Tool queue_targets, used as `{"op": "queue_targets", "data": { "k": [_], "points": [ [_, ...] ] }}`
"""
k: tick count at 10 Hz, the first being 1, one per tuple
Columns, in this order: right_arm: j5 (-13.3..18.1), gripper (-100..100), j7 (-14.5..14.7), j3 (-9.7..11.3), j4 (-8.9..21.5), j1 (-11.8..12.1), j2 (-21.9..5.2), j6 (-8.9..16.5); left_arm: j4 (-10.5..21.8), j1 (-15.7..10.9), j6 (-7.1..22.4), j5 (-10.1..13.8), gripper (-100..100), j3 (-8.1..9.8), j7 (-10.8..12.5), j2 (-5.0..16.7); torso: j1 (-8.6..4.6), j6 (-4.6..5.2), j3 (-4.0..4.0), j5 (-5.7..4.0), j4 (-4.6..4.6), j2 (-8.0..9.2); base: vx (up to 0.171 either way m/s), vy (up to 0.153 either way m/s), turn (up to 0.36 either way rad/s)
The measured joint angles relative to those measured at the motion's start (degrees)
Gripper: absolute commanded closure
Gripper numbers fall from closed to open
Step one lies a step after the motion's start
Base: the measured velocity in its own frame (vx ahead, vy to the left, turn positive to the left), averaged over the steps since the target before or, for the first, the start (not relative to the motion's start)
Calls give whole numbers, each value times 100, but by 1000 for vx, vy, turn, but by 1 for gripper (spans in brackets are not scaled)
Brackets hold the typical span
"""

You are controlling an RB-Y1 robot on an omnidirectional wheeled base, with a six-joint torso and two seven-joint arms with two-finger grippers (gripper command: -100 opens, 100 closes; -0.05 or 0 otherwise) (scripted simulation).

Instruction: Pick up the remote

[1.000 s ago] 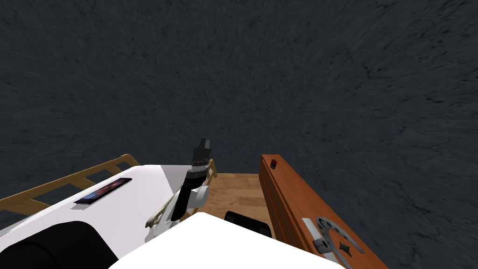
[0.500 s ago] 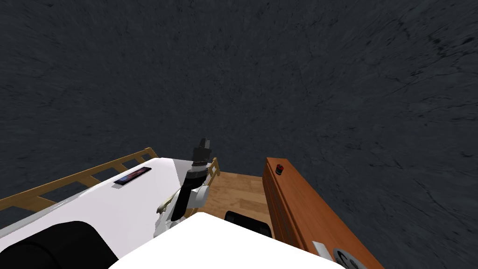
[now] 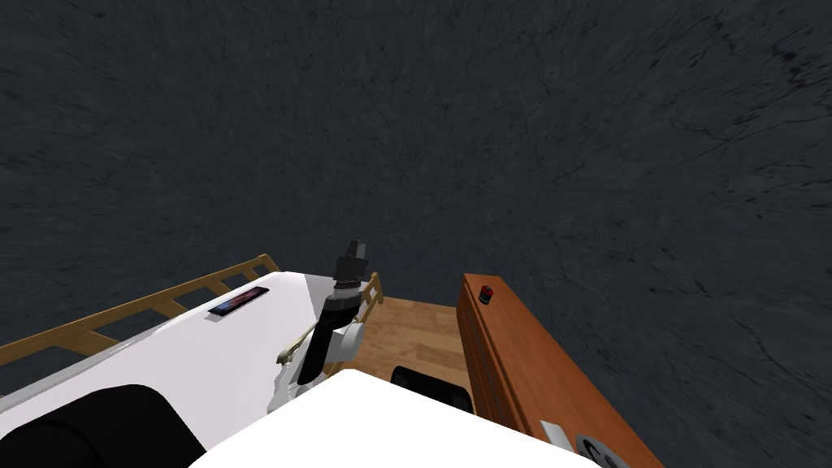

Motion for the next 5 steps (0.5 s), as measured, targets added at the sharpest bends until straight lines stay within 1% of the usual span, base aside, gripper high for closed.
{"op": "queue_targets", "data": {
  "k": [1,2,5],
  "points": [
    [-57,-100,93,28,150,-97,71,57,0,0,0,0,0,0,0,0,4,0,-1,1,0,-3,-6,-20,8],
    [-64,100,119,31,169,-107,79,69,0,0,0,0,0,0,0,0,14,1,-4,4,-2,-7,0,0,0],
    [-63,100,119,28,166,-105,70,71,0,0,0,0,0,0,0,-1,19,3,-4,-3,-1,-9,0,0,0]
  ]
}}
